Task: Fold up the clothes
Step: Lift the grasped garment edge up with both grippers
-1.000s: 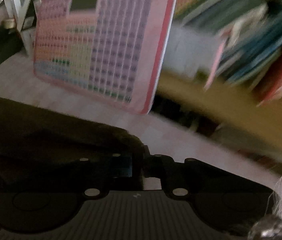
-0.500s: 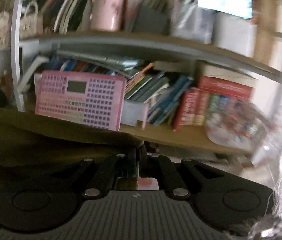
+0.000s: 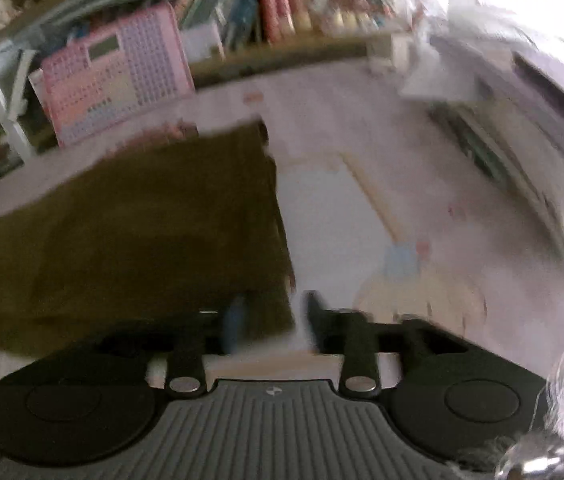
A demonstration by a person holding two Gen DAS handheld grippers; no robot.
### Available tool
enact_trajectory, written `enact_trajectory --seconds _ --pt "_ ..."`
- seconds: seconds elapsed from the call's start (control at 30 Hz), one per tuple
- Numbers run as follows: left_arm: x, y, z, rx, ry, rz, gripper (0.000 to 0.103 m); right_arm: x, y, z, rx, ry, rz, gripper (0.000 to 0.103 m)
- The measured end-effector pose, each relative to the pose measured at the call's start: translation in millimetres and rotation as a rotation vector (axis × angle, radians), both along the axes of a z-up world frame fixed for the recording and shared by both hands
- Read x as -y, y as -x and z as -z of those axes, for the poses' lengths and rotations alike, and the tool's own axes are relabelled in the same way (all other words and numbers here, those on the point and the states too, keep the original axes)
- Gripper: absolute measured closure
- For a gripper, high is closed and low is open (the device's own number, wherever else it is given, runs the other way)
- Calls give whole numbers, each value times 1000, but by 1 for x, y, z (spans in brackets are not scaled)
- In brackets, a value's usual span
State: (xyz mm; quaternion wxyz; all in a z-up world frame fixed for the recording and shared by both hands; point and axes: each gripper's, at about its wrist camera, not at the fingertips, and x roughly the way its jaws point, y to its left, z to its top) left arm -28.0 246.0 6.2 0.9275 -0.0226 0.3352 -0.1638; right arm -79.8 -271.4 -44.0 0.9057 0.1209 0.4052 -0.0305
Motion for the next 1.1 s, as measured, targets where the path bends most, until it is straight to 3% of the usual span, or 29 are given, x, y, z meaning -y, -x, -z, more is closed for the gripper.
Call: enact_trajectory --seconds 0.07,0.13,0.4,0.5,0.57,0.8,0.87,0.9,0.93,1.0,1.03,1.1 --pt "-10 11 -2 -6 45 -36 65 -4 11 -1 -8 -29 4 61" --pt "-19 17 -3 -24 125 -84 57 -5 13 0 -12 -108 37 60" --pt "-32 10 36 -271 741 -340 56 0 0 12 -25 -508 242 55" --pt "-29 -1 55 -339 901 -434 57 2 -6 16 -30 -658 319 55" --pt "-25 -10 61 -369 936 -464 57 4 -9 20 -35 -751 366 55" --pt "-17 -40 69 -398 964 -550 57 13 -27 37 -102 -826 441 55" --pt "-16 -45 71 -418 961 -580 62 17 -29 42 -103 -862 467 56" --pt "-15 -47 70 -425 960 -587 65 19 -31 44 -98 -873 469 56" --pt "-14 -49 69 -422 955 -587 78 20 -31 45 -93 -876 467 57" --pt "-12 -53 64 -407 941 -581 92 23 -37 48 -82 -891 467 59" --pt "-11 -55 62 -396 931 -577 97 25 -40 50 -76 -898 467 62" --pt "-8 -57 51 -353 913 -552 100 28 -46 51 -63 -908 467 95"
